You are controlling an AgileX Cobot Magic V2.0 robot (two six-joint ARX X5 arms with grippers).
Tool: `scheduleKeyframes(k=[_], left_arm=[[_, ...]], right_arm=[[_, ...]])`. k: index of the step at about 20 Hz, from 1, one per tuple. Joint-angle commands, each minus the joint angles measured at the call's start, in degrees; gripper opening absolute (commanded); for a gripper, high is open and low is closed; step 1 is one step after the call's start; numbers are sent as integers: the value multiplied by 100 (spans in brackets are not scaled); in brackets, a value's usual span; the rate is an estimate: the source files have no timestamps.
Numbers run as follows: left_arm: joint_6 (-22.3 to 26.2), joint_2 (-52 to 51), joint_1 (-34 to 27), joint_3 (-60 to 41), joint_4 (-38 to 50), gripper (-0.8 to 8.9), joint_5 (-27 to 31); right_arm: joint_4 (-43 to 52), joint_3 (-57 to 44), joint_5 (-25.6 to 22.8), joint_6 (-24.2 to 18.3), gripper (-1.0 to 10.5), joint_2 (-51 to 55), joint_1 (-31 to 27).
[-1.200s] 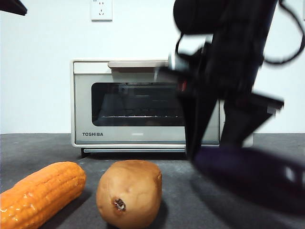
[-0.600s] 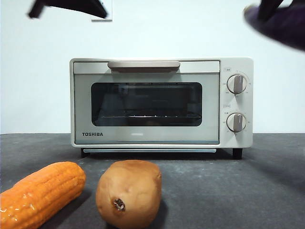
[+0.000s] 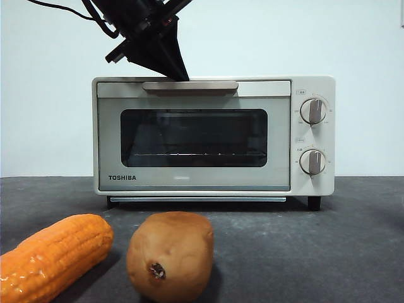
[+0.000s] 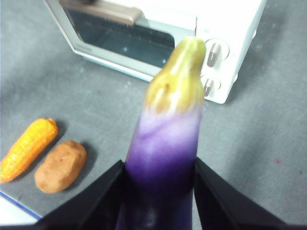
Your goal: Take the eggplant from the table,put the eggplant in the oven
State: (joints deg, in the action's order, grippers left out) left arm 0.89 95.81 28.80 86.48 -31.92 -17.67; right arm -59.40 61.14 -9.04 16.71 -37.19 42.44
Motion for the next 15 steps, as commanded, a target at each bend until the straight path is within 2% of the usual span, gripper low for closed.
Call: scheduleKeyframes(k=[1,5,8,15], left_arm=[[212,262,44,114,-166,4,76],[299,269,216,122,-901,4,-46],[297,269,358,122,-1427,4,-232],[470,28,614,133,-2524,4,-251]], right_arm=[[59,79,-68,48,123,72,61],[85,79,-219,46,123,103,61],[267,79,-214,35,123,90,61],[431,79,-70,-133,123,-33,61]])
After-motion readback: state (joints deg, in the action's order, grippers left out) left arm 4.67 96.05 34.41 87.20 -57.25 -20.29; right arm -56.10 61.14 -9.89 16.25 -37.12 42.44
